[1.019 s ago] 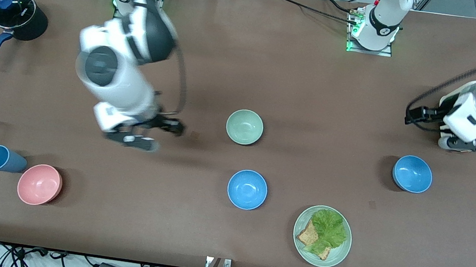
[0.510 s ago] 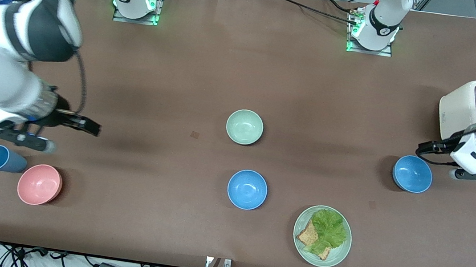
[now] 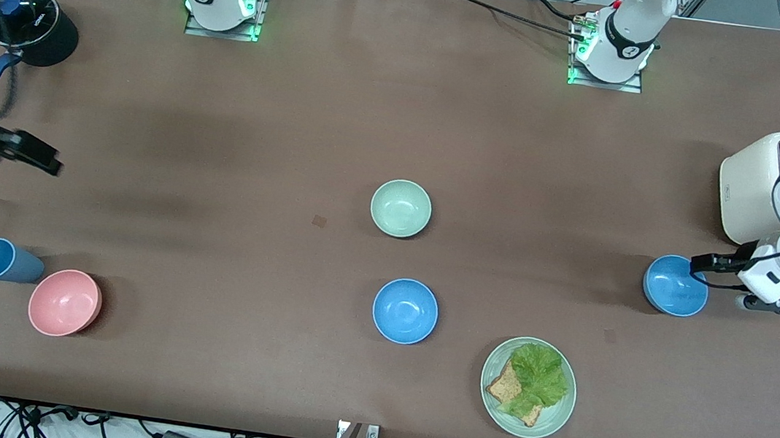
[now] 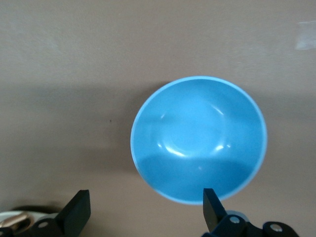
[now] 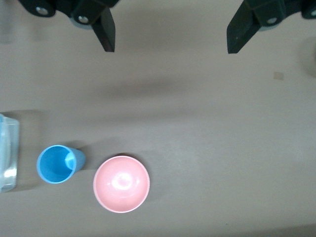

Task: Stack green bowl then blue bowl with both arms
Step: 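Grasp the rim of the blue bowl with the left gripper, then carry the blue bowl over the mint-green bowl with the left gripper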

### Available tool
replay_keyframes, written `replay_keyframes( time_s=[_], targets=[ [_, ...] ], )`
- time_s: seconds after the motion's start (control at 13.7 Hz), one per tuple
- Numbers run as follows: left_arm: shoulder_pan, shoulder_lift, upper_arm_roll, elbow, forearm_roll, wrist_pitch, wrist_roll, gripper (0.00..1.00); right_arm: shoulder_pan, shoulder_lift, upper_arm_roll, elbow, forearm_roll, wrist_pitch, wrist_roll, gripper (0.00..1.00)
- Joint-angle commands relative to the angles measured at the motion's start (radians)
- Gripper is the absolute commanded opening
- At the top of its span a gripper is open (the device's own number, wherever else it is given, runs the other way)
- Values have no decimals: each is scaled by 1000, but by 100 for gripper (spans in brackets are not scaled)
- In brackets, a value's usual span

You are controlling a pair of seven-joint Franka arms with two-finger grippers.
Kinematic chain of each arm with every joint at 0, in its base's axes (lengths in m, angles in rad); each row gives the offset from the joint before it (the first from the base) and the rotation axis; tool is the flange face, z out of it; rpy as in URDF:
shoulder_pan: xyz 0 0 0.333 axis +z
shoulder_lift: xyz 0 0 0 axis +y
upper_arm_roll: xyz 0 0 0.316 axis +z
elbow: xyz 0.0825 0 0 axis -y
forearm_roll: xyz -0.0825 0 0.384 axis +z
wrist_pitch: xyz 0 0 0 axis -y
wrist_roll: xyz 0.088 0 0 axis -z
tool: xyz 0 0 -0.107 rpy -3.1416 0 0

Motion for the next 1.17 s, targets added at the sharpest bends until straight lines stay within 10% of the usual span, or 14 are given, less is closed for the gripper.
replay_keyframes(
  time_s=[0.0,1.09],
  targets=[
    [2,70,-6,55,22,41,29,100,-34,-33,-3,-28,14,-3,-72,100],
    [26,132,-11,73,25,98,124,0,-28,-239,2,-315,-23,72,-91,100]
  ],
)
